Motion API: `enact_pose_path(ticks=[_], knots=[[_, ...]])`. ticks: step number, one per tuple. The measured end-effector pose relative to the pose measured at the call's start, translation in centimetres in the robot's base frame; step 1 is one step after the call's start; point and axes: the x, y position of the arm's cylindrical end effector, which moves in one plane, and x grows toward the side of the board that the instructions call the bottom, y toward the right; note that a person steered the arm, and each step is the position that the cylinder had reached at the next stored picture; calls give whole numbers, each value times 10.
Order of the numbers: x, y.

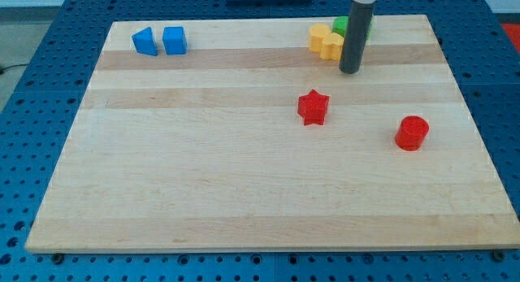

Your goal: Push the red star slightly towards the top of the board

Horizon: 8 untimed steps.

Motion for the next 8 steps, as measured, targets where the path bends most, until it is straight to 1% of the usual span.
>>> enact_pose_path(ticks=[2,4,6,7,8], knots=[[-7,1],[11,22],[47,-8],[108,-10],[110,-67]])
